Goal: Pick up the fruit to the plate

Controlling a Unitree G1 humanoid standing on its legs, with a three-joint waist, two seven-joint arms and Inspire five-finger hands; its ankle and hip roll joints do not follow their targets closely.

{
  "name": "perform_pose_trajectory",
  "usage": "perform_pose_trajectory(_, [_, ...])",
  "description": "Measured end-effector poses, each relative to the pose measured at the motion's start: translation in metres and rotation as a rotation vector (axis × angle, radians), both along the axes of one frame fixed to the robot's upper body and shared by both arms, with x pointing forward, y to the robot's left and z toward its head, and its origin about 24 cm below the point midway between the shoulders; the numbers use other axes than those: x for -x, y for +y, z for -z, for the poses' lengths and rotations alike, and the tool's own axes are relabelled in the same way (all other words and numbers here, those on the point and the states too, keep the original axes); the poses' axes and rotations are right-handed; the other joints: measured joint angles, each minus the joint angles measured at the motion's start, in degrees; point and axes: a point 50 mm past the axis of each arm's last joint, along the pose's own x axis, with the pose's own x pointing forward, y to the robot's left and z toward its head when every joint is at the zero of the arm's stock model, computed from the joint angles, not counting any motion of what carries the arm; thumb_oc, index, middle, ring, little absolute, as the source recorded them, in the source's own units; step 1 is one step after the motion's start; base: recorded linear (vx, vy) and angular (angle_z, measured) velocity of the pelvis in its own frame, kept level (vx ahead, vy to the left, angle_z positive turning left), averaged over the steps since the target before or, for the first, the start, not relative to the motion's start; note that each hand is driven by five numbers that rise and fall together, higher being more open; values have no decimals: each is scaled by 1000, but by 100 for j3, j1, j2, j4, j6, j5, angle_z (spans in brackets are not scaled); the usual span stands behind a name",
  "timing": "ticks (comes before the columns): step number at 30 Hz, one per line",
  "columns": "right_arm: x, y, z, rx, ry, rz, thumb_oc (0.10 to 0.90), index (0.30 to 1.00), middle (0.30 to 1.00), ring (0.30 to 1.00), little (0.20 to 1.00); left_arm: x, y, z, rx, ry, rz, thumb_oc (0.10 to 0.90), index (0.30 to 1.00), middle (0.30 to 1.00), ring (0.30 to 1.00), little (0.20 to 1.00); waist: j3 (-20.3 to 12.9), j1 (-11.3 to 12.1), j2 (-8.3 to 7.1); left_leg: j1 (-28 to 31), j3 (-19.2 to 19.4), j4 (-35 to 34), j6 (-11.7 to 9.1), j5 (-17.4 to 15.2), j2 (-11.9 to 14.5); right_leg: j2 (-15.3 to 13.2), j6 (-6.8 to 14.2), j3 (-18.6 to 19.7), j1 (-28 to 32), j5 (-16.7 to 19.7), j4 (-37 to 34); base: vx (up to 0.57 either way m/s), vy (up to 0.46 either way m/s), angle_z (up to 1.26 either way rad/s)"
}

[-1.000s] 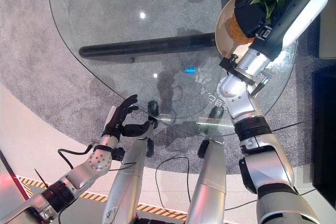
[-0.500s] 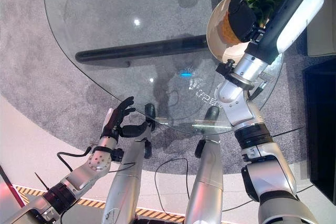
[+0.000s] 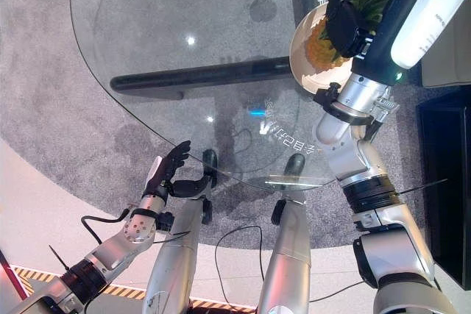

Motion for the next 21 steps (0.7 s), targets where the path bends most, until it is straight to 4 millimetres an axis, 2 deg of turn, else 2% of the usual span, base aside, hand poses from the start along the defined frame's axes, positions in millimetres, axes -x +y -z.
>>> perform_pose_trajectory(4, [-3,3,3,35,60,-8,800,900,900,900,900,-2,4,-3,6,-12,-19,800,900,900,900,900,1,3,-60,1,-16,16,0,0,0,-1,-2,-15,19,2,2,0,0,0])
perform_pose_trajectory(9, [-6,7,7,60,108,-15,800,900,900,900,900,-2,5,-3,3,-11,-18,800,900,900,900,900,1,17,-63,12,-51,93,6,-4,-1,-1,-7,-54,92,6,2,-1,-11,2])
perform_pose_trajectory(15, [-1,15,13,101,153,-76,800,900,900,900,900,4,7,6,5,28,-11,800,900,900,900,900,6,7,-78,68,-51,100,7,-3,-3,-1,-7,-53,151,20,2,-4,-16,0])
perform_pose_trajectory(19, [6,22,41,128,259,-131,800,900,900,900,900,7,10,14,7,64,-14,800,900,900,900,900,8,-25,-144,341,-51,67,37,-25,-3,-2,39,-57,438,-18,-50,1,-9,0])
perform_pose_trajectory(21, [11,28,54,160,311,-166,800,900,900,900,900,7,17,19,5,82,-38,800,900,900,900,900,7,-142,-200,501,-51,25,47,-32,-8,-1,47,-70,621,-15,-129,-10,-46,1])
